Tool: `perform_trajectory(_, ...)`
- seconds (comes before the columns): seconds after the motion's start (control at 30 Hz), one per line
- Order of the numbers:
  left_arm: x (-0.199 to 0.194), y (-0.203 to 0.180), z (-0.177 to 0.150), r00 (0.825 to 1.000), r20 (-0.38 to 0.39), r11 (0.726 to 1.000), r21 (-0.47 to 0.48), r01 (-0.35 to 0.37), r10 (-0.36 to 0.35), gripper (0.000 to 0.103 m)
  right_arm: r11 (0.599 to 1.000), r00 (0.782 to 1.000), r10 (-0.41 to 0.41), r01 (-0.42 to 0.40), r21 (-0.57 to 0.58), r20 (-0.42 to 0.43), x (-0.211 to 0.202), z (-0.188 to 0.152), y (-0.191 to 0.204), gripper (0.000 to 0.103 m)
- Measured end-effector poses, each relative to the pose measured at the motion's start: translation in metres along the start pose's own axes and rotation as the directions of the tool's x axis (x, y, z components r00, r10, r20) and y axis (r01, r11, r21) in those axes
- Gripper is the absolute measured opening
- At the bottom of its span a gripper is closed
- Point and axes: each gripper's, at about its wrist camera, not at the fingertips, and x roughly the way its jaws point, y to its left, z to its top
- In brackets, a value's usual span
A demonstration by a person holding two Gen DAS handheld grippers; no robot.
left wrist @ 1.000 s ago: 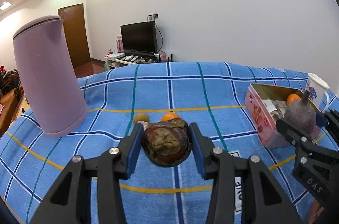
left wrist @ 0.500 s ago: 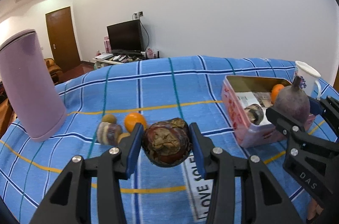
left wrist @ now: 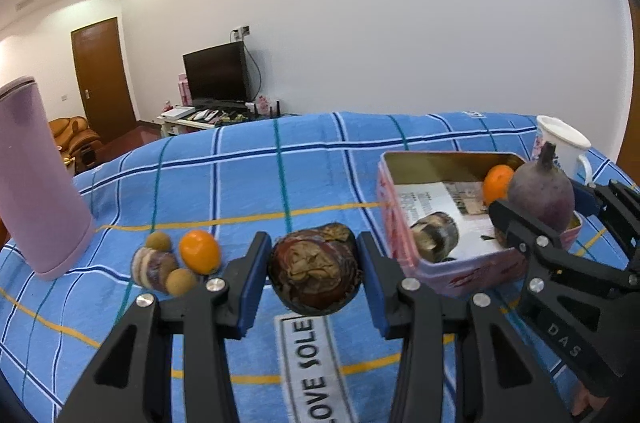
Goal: Organize fruits
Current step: 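Carry the mangosteen into the pink tin box with the left gripper while the right gripper carries the turnip there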
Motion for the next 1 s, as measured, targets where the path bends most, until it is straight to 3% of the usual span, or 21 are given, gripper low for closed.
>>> perform_trajectory(0.43,0.007,-0.031,0.022,0.997,0.031,0.997,-0.011,0.076,-0.076,0.046,0.994,0.996,-0.092,0.092,0.066,-0.003,0.007,0.002,-0.044,0.055)
perform_trajectory(0.77,0.025,-0.055,0.036,0.991,0.037,0.991,-0.008,0.132,-0.131,0.046,0.97,0.98,-0.195,0.197,0.143,-0.029,0.019,0.005,-0.092,0.055)
perform_trajectory(1.0,0.043,-0.072,0.037,0.988,0.005,0.988,-0.014,0.153,-0.153,0.046,0.966,0.982,-0.177,0.187,0.177,-0.068,0.033,0.006,-0.1,0.055)
